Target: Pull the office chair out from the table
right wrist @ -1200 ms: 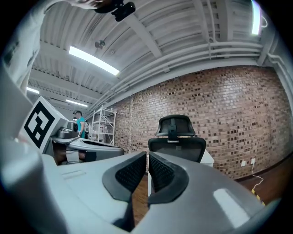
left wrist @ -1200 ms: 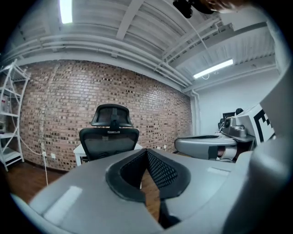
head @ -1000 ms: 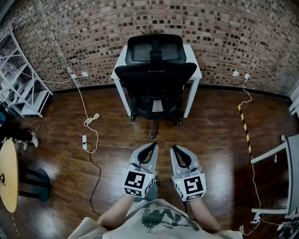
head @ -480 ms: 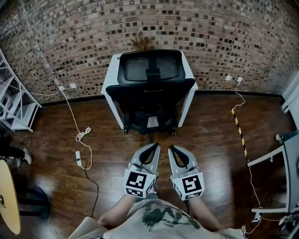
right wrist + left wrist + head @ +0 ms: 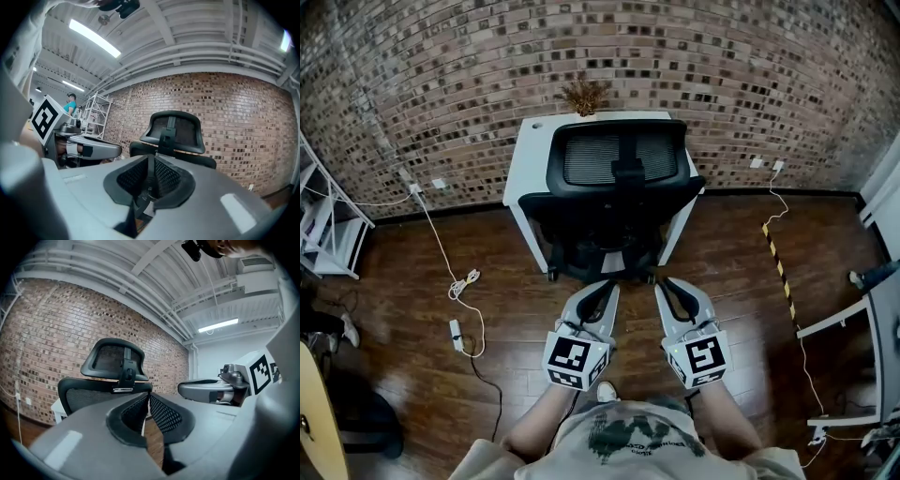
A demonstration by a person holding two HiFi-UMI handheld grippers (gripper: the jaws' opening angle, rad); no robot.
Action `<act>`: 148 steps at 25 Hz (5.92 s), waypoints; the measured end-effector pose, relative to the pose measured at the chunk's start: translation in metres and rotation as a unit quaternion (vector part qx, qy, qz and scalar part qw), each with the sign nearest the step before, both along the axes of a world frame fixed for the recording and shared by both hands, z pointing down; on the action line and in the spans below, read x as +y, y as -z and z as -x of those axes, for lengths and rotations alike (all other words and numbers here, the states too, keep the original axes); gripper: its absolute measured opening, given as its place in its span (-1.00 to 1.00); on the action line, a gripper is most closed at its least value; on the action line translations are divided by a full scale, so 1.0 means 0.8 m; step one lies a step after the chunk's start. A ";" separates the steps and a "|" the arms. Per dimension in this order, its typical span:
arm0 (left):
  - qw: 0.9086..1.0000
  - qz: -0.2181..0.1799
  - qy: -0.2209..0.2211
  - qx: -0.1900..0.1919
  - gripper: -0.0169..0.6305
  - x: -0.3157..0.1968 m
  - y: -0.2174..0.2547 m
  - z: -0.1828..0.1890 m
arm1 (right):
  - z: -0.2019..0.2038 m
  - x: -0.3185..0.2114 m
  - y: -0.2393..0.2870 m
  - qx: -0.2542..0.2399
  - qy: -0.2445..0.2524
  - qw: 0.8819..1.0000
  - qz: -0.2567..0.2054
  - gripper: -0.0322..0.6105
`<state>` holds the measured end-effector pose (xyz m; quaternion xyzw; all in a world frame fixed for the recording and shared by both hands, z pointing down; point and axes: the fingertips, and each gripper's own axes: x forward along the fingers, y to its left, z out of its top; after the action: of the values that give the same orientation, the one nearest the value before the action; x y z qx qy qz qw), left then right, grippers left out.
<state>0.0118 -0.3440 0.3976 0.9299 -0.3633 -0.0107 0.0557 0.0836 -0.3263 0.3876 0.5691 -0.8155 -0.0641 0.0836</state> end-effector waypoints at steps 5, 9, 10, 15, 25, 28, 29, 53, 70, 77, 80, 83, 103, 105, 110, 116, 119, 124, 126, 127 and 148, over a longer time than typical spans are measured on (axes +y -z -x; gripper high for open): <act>1.000 -0.025 0.007 -0.006 -0.89 -0.036 0.018 0.013 | 0.000 -0.039 0.020 0.013 0.005 1.000 -0.018 -0.77; 0.999 -0.045 0.012 -0.018 -0.88 -0.069 0.027 0.022 | -0.008 -0.071 0.026 0.020 0.013 0.999 -0.028 -0.72; 0.998 -0.050 0.014 -0.024 -0.87 -0.079 0.030 0.023 | -0.013 -0.080 0.029 0.021 0.015 0.999 -0.031 -0.70; 0.995 -0.070 0.032 -0.056 -0.76 -0.142 0.037 0.033 | -0.042 -0.130 0.045 0.039 0.024 0.998 -0.051 -0.67; 0.986 -0.089 0.063 -0.129 -0.57 -0.227 0.046 0.073 | -0.084 -0.216 0.060 0.091 0.072 0.992 -0.059 -0.48; 0.983 -0.086 0.066 -0.148 -0.53 -0.243 0.040 0.083 | -0.094 -0.230 0.055 0.112 0.086 0.988 -0.054 -0.41; 0.982 -0.084 0.064 -0.156 -0.50 -0.247 0.037 0.087 | -0.096 -0.235 0.052 0.119 0.091 0.987 -0.051 -0.39; 0.938 -0.076 -0.040 -0.335 0.06 -0.318 -0.033 0.117 | -0.176 -0.315 -0.047 0.282 0.153 0.944 0.082 0.15; 0.892 -0.062 -0.075 -0.441 0.13 -0.342 -0.073 0.108 | -0.159 -0.353 -0.088 0.355 0.200 0.906 0.110 0.23; 0.883 -0.068 -0.075 -0.459 0.08 -0.338 -0.072 0.110 | -0.161 -0.357 -0.089 0.382 0.176 0.904 0.081 0.18; 0.882 -0.079 -0.071 -0.459 0.07 -0.336 -0.072 0.111 | -0.163 -0.358 -0.094 0.403 0.158 0.898 0.074 0.13; 0.879 -0.082 -0.072 -0.464 0.06 -0.337 -0.073 0.111 | -0.166 -0.360 -0.096 0.418 0.145 0.894 0.074 0.08; 0.858 -0.110 -0.086 -0.495 -0.01 -0.288 -0.085 0.145 | -0.135 -0.280 -0.106 0.426 0.110 0.893 0.095 0.02; 0.857 -0.116 -0.087 -0.494 -0.01 -0.275 -0.084 0.144 | -0.137 -0.269 -0.107 0.426 0.110 0.892 0.101 0.02; 0.858 -0.131 -0.087 -0.489 -0.02 -0.248 -0.079 0.130 | -0.151 -0.247 -0.103 0.427 0.100 0.893 0.102 0.02; 0.859 -0.122 -0.091 -0.489 -0.02 -0.204 -0.086 0.120 | -0.162 -0.209 -0.111 0.429 0.104 0.890 0.112 0.03; 0.858 -0.119 -0.093 -0.491 -0.02 -0.182 -0.084 0.112 | -0.170 -0.187 -0.108 0.430 0.096 0.891 0.108 0.03; 0.857 -0.105 -0.095 -0.496 -0.02 -0.141 -0.084 0.109 | -0.174 -0.148 -0.107 0.432 0.094 0.891 0.104 0.03; 0.858 -0.103 -0.092 -0.495 -0.03 -0.122 -0.084 0.105 | -0.179 -0.134 -0.107 0.434 0.095 0.890 0.104 0.03; 0.859 -0.102 -0.088 -0.494 -0.03 -0.113 -0.084 0.103 | -0.180 -0.126 -0.106 0.434 0.096 0.890 0.102 0.04; 0.853 -0.091 -0.083 -0.507 -0.03 0.100 -0.087 0.107 | -0.176 0.088 -0.105 0.439 0.088 0.891 0.074 0.03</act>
<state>-0.0739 -0.2640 0.4674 0.8341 -0.2596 0.4337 -0.2209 0.2243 -0.2560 0.4717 0.4013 -0.7445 -0.2536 0.4694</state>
